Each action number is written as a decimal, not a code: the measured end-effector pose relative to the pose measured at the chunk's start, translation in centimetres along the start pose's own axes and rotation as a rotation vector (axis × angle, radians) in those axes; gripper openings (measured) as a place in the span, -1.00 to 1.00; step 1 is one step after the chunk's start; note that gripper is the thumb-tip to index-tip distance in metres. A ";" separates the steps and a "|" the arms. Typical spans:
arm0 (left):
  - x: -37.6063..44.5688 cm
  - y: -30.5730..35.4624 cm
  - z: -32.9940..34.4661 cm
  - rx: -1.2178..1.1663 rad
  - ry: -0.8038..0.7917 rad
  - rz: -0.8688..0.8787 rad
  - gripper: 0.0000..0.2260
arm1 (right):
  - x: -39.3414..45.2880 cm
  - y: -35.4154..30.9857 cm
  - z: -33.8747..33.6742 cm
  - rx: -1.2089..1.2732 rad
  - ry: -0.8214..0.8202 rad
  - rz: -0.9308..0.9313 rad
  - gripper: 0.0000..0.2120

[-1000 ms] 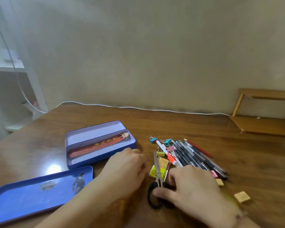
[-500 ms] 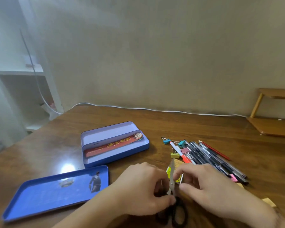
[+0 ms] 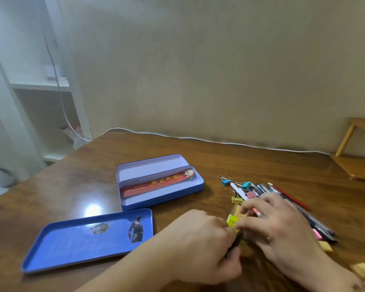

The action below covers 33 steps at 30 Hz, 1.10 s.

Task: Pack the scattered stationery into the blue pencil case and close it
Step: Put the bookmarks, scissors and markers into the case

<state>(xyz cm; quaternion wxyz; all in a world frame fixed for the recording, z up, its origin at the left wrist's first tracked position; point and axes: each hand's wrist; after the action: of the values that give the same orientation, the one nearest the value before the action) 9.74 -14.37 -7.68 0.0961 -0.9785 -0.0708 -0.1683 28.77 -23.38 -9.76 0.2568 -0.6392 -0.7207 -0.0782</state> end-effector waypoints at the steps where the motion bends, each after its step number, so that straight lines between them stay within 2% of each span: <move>1: -0.2 -0.8 -0.2 -0.093 0.027 -0.055 -0.74 | 0.1 0.0 0.3 0.009 0.097 -0.027 -0.86; 4: -1.1 -3.5 -0.5 -0.550 0.102 -0.332 -0.77 | 0.5 -0.4 0.6 0.062 0.316 -0.099 -0.79; 6: -1.4 -4.3 -0.8 -0.873 0.144 -0.472 -0.71 | 0.7 -0.9 0.8 0.032 0.350 -0.160 -0.75; 8: -1.5 -4.7 -1.2 -1.122 0.112 -0.482 -0.69 | 0.8 -1.6 0.9 -0.006 0.347 -0.221 -0.69; 10: -1.7 -5.7 -1.6 -1.225 0.144 -0.449 -0.72 | 1.1 -2.2 0.8 -0.016 0.341 -0.229 -0.68; 11: -2.0 -6.7 -1.5 -1.140 0.235 -0.479 -0.72 | 1.3 -2.3 0.7 -0.006 0.342 -0.195 -0.69; 13: -3.2 -9.5 -1.2 -0.656 0.396 -0.624 -0.64 | 2.2 -2.5 0.5 0.002 0.317 -0.085 -0.73; 14: -3.9 -10.9 -1.1 -0.354 0.344 -0.702 -0.53 | 2.9 -2.4 0.4 -0.004 0.283 -0.028 -0.78; 15: -4.6 -11.9 -1.1 -0.118 0.180 -0.771 -0.37 | 3.8 -2.3 0.4 -0.001 0.242 0.021 -0.82; 16: -5.3 -12.7 -1.0 0.009 -0.009 -0.825 -0.19 | 4.8 -2.2 0.5 0.010 0.214 0.059 -0.84; 18: -6.2 -13.5 -0.5 0.015 -0.247 -0.874 0.00 | 7.2 -1.6 0.9 0.040 0.192 0.121 -0.83; 20: -6.6 -13.8 0.2 -0.071 -0.308 -0.891 0.04 | 10.0 -1.4 1.8 0.144 0.145 0.188 -0.81; 23: -7.3 -14.7 1.0 -0.225 -0.326 -0.871 0.09 | 13.8 -2.3 3.5 0.335 0.106 0.174 -0.80; 27: -7.8 -15.7 1.3 -0.356 -0.263 -0.864 0.14 | 16.7 -4.4 6.1 0.356 -0.089 0.074 -0.79; 30: -8.1 -16.0 1.3 -0.431 -0.241 -0.834 0.15 | 17.2 -4.8 7.8 0.314 -0.125 0.022 -0.82; 33: -8.5 -16.2 1.4 -0.454 -0.255 -0.797 0.15 | 17.6 -5.1 9.0 0.395 -0.175 0.025 -0.81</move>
<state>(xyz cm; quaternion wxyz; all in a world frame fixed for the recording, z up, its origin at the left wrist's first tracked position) -0.48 0.74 -9.22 -0.2019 -0.8842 -0.4133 -0.0818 20.55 -4.81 -8.12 0.3145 -0.5896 -0.7337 0.1233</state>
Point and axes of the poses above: each hand's wrist, its own x-axis towards the middle knuckle, its own z-axis out of the palm, y = z × x, and after that the axes turned 13 degrees about x, right-handed
